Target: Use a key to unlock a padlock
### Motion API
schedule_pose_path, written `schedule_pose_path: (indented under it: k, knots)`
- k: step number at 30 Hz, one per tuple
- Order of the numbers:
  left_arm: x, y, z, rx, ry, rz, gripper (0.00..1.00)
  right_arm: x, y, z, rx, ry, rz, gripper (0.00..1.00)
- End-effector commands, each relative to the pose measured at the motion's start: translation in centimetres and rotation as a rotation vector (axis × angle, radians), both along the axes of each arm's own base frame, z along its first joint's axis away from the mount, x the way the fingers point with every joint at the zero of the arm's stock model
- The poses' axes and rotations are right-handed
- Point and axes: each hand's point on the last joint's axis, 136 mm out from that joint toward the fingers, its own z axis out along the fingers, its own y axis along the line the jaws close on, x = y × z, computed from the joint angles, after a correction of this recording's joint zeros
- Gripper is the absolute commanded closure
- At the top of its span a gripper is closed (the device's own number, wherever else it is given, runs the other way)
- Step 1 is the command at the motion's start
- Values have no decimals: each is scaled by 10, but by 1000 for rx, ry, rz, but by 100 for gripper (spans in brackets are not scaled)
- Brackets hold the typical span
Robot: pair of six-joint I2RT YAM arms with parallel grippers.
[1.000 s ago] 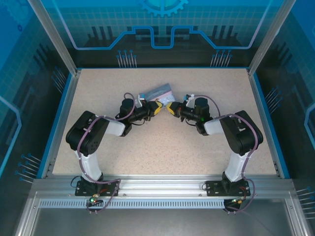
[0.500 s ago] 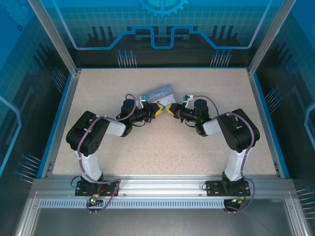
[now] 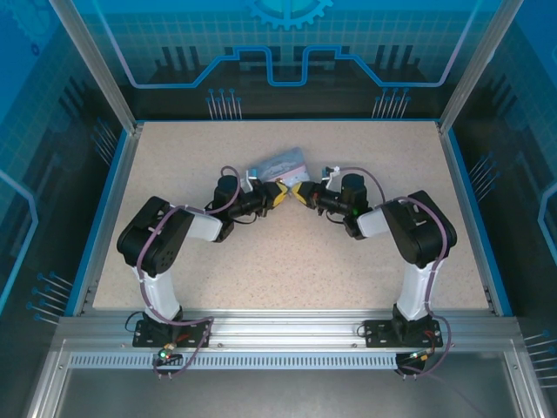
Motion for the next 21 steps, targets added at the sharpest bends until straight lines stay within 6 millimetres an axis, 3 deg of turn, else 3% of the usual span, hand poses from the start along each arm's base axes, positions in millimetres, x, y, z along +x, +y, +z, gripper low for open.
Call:
schedule_pose_path:
  k: [1, 11, 15, 20, 21]
  knots:
    - [-16, -24, 12, -41, -26, -111, 100, -8, 17, 6, 1, -2, 68, 92]
    - [-4, -12, -2, -3, -2, -62, 100, -19, -19, 18, -81, -13, 45, 30]
    - [-2, -11, -2, 1, 1, -63, 100, -35, -30, 20, -187, -39, 92, 28]
    - [-2, -11, 3, 6, 0, -74, 100, -54, -45, 22, -513, -159, 169, 31]
    - [-2, -11, 3, 10, 4, -77, 100, -52, -44, 33, -572, -227, 184, 33]
